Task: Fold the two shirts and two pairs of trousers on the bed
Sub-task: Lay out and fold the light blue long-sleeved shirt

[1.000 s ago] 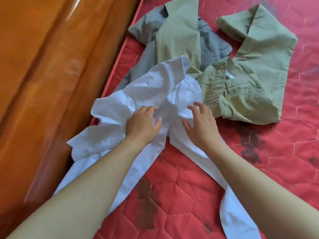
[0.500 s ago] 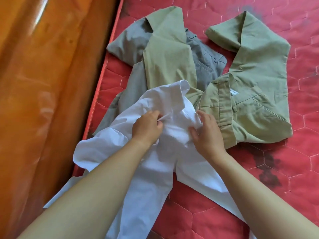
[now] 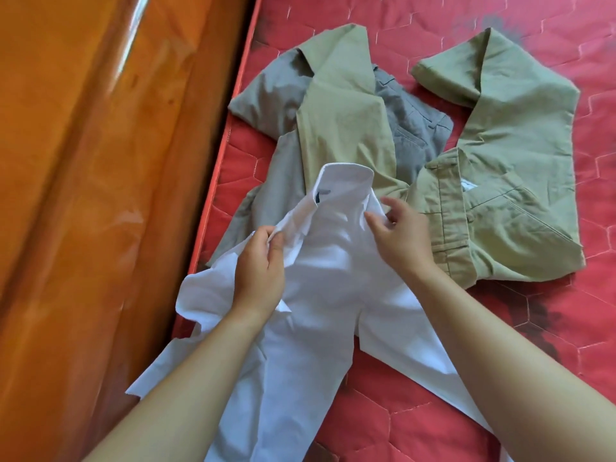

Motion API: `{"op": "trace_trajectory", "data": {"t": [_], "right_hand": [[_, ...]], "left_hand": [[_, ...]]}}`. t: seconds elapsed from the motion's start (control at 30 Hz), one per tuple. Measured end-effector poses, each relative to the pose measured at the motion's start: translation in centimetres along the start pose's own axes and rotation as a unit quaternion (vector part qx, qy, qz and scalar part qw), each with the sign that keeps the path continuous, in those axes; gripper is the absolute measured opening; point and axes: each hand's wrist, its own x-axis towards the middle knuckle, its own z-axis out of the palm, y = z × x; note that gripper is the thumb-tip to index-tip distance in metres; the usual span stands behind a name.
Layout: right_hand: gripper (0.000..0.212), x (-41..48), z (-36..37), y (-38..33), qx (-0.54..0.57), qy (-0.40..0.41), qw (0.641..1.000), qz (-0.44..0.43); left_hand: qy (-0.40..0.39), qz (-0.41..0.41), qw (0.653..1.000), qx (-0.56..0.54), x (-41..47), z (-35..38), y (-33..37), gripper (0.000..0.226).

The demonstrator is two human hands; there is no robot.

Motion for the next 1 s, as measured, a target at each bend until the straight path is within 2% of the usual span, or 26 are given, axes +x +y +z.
{"op": "trace_trajectory", "data": {"t": [0.1,0.23,0.37,0.47,0.7,0.9,1.0], "right_hand": [[0.023,-3.4,-1.5,-0.2,0.023,0.007,0.998,-0.053],[0.011,-10.4,-6.1,-0.4,0.052,0.005,0.998,-0.045],[0.014,-16.6,-12.2,-1.7,0.081,0.01,0.997,0.002],[0.011,-20.3,-18.0,-2.9,0.107,0.052,0.993,-0.021],[0.02,-28.5,-33.3,-1.7,0.159,0.075,0.978,-0.116],[0.017,-34.7,-45.5,1.7,0.184,0.063,0.97,-0.144],[0.012,-38.3,-50.2,3.6,0.149,0.087,0.972,-0.157]], "left_hand": [[0.011,0.01,1.0,0.016,-1.0,-1.4,1.5,0.021],[0.009,0.014,0.999,0.039,-4.9,-4.1,5.2,0.02],[-0.012,0.006,0.996,0.083,-11.3,-6.6,10.3,0.017],[-0.002,0.023,0.997,0.079,-16.7,-7.7,14.8,0.012],[0.068,0.095,0.99,0.074,-29.4,-7.4,25.7,0.008],[0.107,0.18,0.966,0.152,-39.2,-5.8,32.9,0.012],[0.124,0.22,0.954,0.162,-43.9,-5.4,35.4,0.017]]}}
